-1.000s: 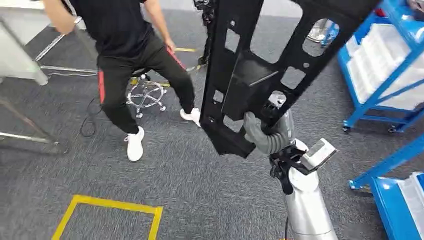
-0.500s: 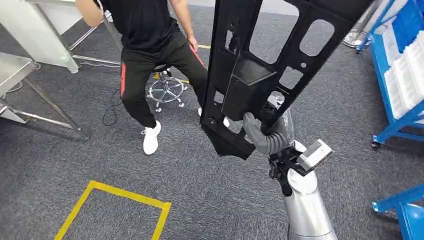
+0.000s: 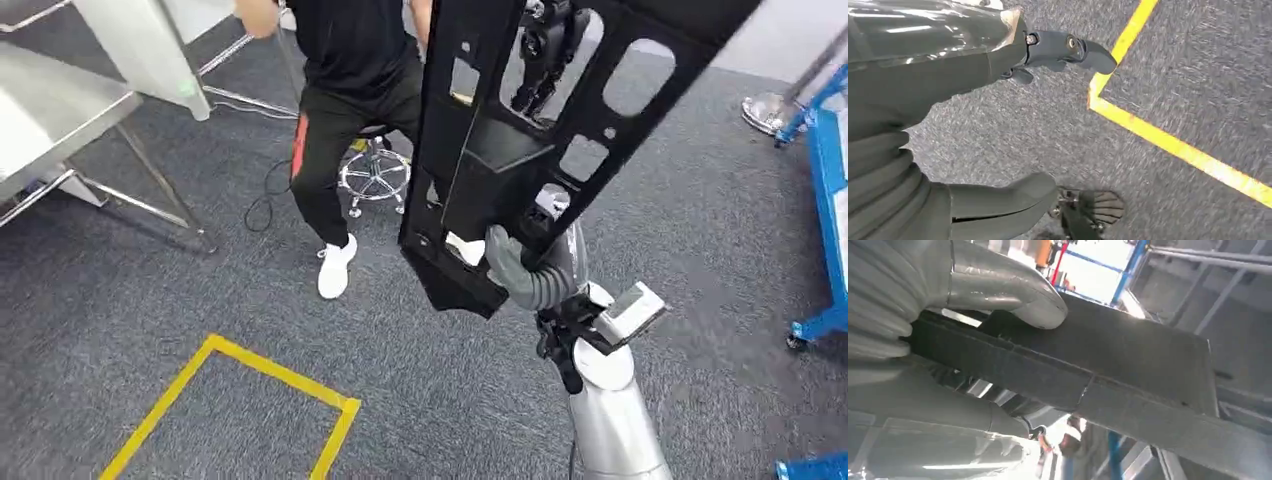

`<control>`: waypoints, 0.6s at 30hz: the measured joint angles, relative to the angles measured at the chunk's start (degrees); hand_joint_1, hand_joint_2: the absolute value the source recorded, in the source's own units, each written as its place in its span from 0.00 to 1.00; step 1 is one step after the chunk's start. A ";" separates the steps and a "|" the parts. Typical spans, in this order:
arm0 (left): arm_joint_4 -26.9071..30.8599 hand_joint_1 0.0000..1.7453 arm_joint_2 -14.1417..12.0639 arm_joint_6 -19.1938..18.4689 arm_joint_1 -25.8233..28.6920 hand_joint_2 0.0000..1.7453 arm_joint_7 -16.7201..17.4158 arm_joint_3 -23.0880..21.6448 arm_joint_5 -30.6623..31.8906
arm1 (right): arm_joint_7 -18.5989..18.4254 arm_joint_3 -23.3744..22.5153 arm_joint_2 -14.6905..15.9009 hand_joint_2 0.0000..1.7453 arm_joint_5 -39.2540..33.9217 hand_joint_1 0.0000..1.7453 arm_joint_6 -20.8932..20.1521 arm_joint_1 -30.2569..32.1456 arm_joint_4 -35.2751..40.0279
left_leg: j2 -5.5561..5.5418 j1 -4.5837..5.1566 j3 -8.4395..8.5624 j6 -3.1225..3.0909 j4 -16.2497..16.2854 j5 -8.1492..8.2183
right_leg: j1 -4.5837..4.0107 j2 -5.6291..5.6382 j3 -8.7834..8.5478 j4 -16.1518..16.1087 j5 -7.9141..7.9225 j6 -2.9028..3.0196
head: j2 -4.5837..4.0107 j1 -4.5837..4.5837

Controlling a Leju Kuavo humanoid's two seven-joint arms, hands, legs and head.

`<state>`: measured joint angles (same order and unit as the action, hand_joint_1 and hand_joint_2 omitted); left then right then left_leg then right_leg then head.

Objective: Take the parts from the cabinet and place them on the table.

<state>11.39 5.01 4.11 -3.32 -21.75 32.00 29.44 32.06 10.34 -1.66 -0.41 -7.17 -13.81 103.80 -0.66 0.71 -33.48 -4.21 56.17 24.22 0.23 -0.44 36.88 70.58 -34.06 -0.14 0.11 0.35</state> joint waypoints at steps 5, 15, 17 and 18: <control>0.00 0.00 0.44 -0.02 0.25 1.00 0.02 0.04 0.04 | -0.02 0.02 0.37 1.00 0.09 1.00 0.20 0.39 -0.07 | -3.77 -0.59 0.19 0.83 0.75 0.55 | 1.33 0.52 -0.74 -6.15 5.29 -3.25 | 0.00 0.00; 0.00 0.00 0.31 0.11 0.25 1.00 -0.07 0.55 0.13 | 0.09 0.05 0.42 1.00 0.11 1.00 0.33 -0.17 -0.63 | 0.08 -1.03 -6.70 3.87 13.38 7.28 | 1.35 -0.22 -3.60 -11.41 6.88 -0.16 | 0.00 -0.55; 0.00 0.00 0.35 0.11 0.30 1.00 -0.07 0.52 0.46 | 0.09 0.04 0.44 1.00 0.11 1.00 0.31 -0.10 -0.92 | 0.49 -1.21 -10.79 4.05 20.33 9.14 | 1.10 -1.42 -3.59 -11.40 6.72 0.08 | 0.00 -0.52; -0.02 0.00 0.41 0.11 0.46 1.00 -0.07 0.55 0.55 | 0.09 0.04 0.44 1.00 0.11 1.00 0.31 -0.07 -1.01 | 0.50 -1.27 -10.78 3.93 19.67 7.94 | 1.05 -1.92 -3.68 -11.41 6.65 0.14 | 0.00 -0.55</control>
<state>11.37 5.42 4.22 -2.86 -21.81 32.54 29.99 32.15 10.38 -1.22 -0.31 -6.86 -13.88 102.79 -0.16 -0.56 -44.26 -0.28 75.84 32.17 1.28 -2.36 33.21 59.17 -27.41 0.00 0.11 -0.20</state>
